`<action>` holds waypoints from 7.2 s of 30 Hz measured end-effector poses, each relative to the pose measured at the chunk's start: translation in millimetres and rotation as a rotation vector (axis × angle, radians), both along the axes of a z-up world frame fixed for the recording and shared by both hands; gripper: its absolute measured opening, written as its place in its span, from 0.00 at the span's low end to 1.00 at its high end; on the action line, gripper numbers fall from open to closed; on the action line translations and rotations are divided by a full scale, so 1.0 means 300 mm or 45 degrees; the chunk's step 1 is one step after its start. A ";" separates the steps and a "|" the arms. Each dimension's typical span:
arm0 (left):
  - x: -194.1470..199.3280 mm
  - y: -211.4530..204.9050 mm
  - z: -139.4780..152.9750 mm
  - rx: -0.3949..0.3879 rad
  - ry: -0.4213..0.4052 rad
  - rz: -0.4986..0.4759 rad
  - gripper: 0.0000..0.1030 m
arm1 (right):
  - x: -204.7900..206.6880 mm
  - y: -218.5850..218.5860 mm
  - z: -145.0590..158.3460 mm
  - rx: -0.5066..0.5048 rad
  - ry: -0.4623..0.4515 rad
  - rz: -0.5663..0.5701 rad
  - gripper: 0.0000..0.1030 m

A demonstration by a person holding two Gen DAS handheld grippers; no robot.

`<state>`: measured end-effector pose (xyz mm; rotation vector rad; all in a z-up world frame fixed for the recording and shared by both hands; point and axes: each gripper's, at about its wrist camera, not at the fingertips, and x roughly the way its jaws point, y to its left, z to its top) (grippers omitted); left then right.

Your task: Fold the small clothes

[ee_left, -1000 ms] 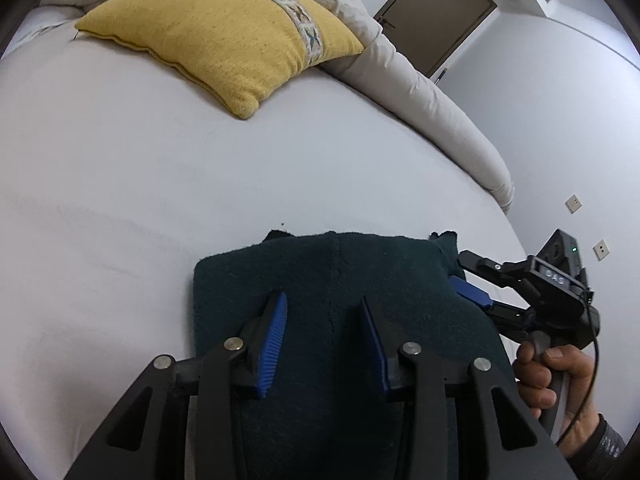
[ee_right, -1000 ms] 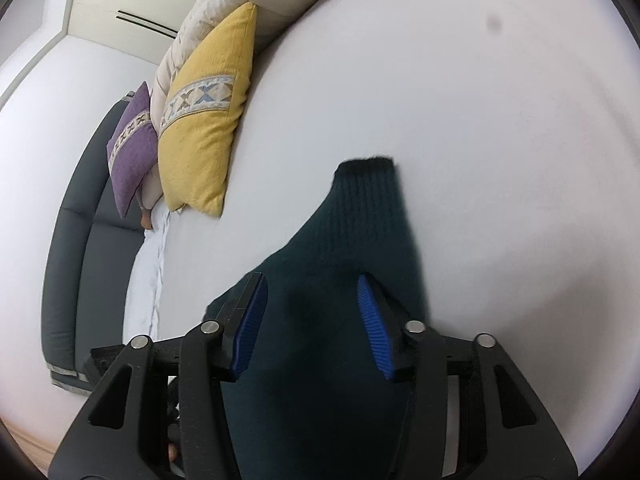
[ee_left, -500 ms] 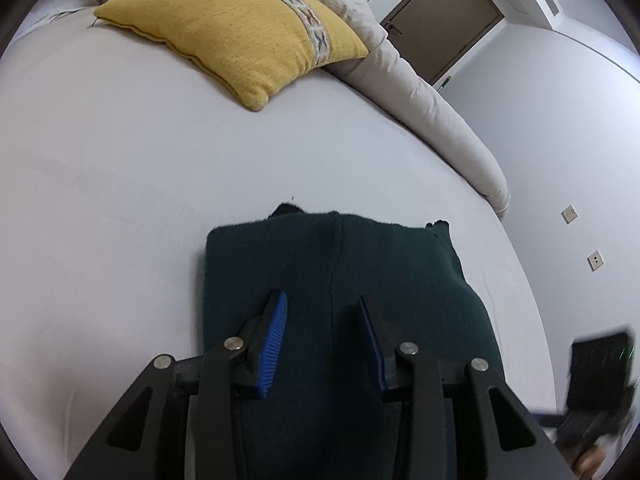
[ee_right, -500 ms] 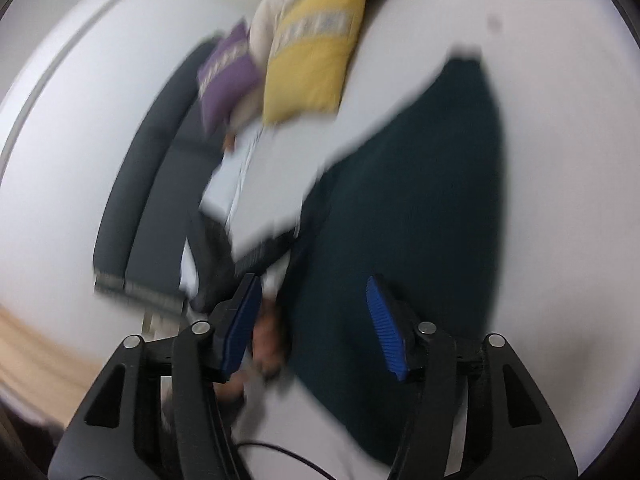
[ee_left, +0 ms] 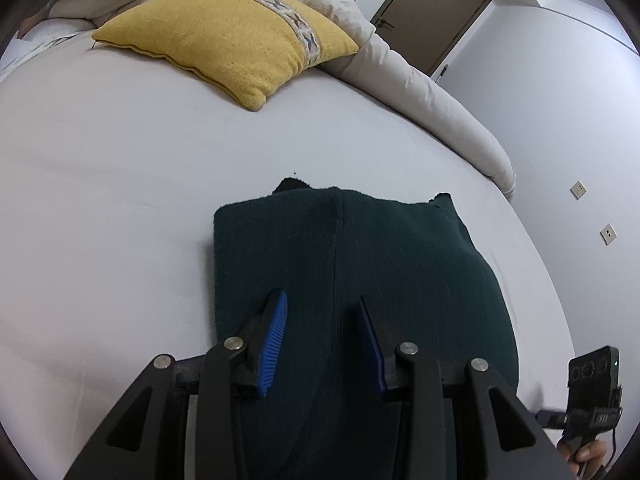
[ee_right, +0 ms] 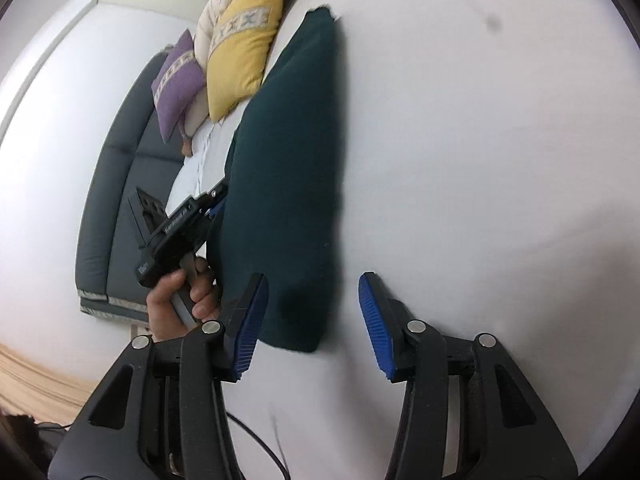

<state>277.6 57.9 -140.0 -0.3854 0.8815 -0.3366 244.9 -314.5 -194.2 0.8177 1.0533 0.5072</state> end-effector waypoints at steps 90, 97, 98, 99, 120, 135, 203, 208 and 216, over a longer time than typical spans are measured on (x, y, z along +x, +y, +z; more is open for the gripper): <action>-0.634 -0.070 0.074 -0.034 0.267 -0.245 0.24 | -0.433 0.263 0.184 -0.282 -0.088 0.063 0.37; -0.623 -0.037 -0.049 -0.132 0.325 -0.189 0.29 | -0.483 0.160 -0.017 -0.101 -0.043 -0.014 0.39; -0.625 -0.038 -0.047 -0.123 0.318 -0.191 0.31 | -0.488 0.162 -0.013 -0.117 -0.055 -0.005 0.40; -0.628 -0.032 -0.047 -0.133 0.320 -0.187 0.31 | -0.480 0.169 -0.011 -0.120 -0.054 -0.003 0.41; -0.719 -0.099 0.036 -0.193 0.245 -0.259 0.37 | -0.604 0.249 0.161 -0.050 -0.120 0.082 0.49; -0.907 0.029 0.253 0.052 -0.095 -0.027 0.79 | -0.798 0.031 0.269 -0.254 -0.211 -0.214 0.53; -1.110 -0.140 0.231 0.580 -0.122 0.163 1.00 | -0.901 0.517 0.379 -1.147 -0.313 -0.286 0.99; -1.110 -0.140 0.231 0.579 -0.122 0.162 1.00 | -0.899 0.520 0.377 -1.144 -0.307 -0.286 0.99; -1.111 -0.141 0.229 0.579 -0.119 0.163 1.00 | -0.890 0.523 0.371 -1.140 -0.298 -0.286 0.99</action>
